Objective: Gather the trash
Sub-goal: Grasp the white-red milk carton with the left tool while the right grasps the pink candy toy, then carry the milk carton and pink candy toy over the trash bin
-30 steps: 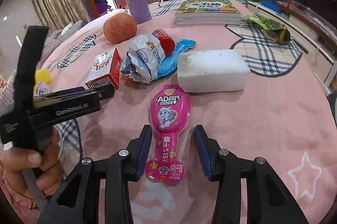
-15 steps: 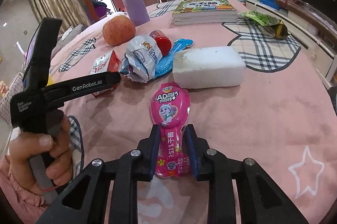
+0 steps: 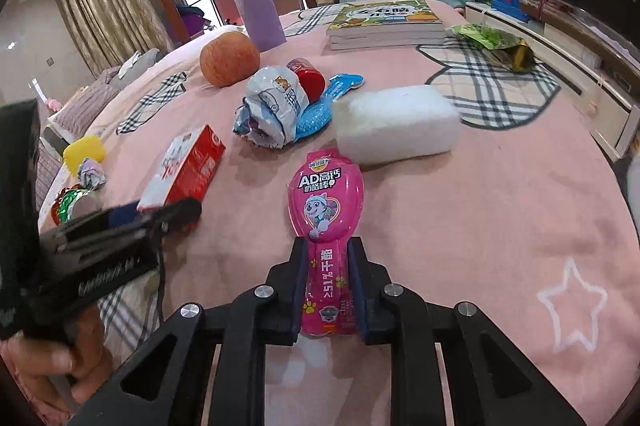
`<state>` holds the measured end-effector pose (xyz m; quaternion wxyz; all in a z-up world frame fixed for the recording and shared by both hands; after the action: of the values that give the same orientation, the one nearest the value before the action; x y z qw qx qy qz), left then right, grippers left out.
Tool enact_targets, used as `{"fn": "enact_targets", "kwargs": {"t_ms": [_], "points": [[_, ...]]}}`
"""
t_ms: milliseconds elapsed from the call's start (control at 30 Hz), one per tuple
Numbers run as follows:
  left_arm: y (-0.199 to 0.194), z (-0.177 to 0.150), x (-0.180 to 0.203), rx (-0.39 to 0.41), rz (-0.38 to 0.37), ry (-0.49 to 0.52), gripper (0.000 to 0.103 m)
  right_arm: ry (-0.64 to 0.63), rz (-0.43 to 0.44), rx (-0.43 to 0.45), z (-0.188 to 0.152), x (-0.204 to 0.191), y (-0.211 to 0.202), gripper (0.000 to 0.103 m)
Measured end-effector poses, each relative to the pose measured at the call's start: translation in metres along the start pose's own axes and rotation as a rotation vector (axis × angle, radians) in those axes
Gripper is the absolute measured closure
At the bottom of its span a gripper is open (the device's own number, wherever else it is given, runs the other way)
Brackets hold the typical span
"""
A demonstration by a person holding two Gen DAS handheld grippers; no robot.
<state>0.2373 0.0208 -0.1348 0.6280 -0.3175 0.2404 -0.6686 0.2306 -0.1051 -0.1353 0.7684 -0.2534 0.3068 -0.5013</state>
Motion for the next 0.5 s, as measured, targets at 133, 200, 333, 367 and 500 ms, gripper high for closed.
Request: {"fn": "enact_targets", "kwargs": {"t_ms": [133,200,333,367,500], "points": [[-0.014,-0.008,0.031,0.006,-0.064,0.046,0.056,0.027,-0.004,0.015,-0.01,0.011,-0.02,0.083],[-0.018,-0.01,0.044,0.006,-0.089,0.065,0.056,0.053,-0.012,0.032,-0.014,0.021,-0.034,0.083],[-0.02,-0.016,0.07,-0.006,-0.122,0.106,0.056,0.108,-0.04,0.066,-0.021,0.044,-0.059,0.083],[-0.021,-0.018,0.077,-0.008,-0.132,0.117,0.056,0.129,-0.052,0.076,-0.023,0.053,-0.066,0.083],[-0.023,-0.024,0.104,-0.014,-0.168,0.164,0.056,0.185,-0.087,0.102,-0.031,0.08,-0.086,0.083]]}}
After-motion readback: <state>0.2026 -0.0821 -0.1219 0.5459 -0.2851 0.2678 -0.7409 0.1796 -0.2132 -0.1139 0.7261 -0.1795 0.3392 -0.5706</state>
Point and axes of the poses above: each gripper's, at about its wrist camera, not at the fingertips, and y roughly the way its jaws point, x to its right, z to its top, the point moved 8 cm from there along y, roughly the way its jaws point, and after that the axes turned 4 degrees about x, right-handed, at the moved point
